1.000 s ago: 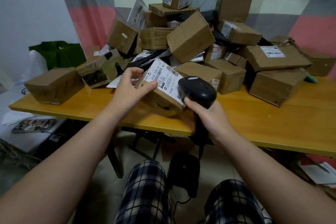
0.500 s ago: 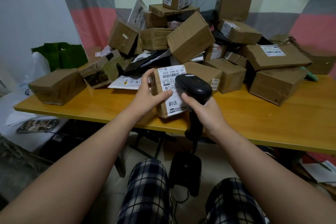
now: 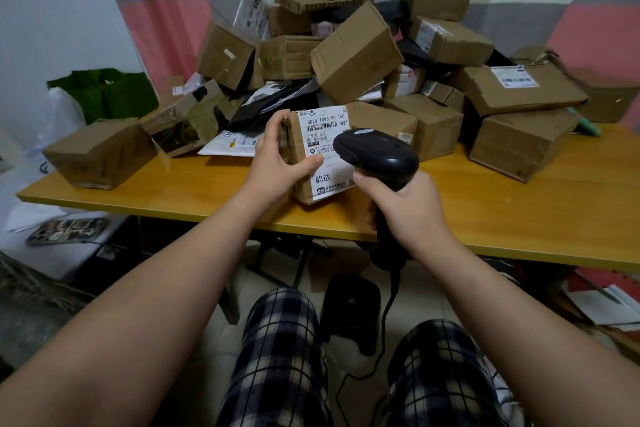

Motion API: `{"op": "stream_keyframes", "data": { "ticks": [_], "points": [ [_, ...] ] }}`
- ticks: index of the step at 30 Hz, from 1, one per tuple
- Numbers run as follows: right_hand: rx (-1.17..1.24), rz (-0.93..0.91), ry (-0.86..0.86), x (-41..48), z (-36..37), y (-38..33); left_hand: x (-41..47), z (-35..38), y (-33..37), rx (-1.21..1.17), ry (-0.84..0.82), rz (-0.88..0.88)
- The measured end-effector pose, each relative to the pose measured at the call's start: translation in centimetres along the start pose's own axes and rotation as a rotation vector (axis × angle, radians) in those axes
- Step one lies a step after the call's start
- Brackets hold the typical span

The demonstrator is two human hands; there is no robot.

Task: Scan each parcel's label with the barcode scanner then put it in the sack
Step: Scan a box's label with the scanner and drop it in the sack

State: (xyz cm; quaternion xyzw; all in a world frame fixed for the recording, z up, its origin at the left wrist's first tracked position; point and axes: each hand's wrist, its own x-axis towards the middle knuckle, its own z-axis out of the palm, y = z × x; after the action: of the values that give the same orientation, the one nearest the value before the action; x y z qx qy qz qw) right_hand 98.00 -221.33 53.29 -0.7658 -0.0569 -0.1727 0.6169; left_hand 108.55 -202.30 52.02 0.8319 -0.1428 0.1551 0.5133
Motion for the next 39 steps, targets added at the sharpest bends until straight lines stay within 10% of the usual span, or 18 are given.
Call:
{"op": "stream_keyframes", "data": {
  "ticks": [11, 20, 32, 39],
  "points": [
    [0.023, -0.045, -0.071, -0.5, 0.7, -0.8, -1.3, -0.4, 0.3, -0.024, 0.061, 0.065],
    [0.2, -0.153, -0.46, 0.0, 8.4, -2.5, -10.1, -8.6, -0.7, -0.111, 0.381, 0.009],
    [0.036, -0.062, -1.085, -1.9, 24.1, -0.1, -25.9, -19.6, -6.8, 0.266, 1.022, -0.435],
    [-0.081, -0.132, -1.084, -5.3, 33.5, 3.3, -32.5, -23.2, -12.3, 0.389, 1.284, -0.701]
  ]
}}
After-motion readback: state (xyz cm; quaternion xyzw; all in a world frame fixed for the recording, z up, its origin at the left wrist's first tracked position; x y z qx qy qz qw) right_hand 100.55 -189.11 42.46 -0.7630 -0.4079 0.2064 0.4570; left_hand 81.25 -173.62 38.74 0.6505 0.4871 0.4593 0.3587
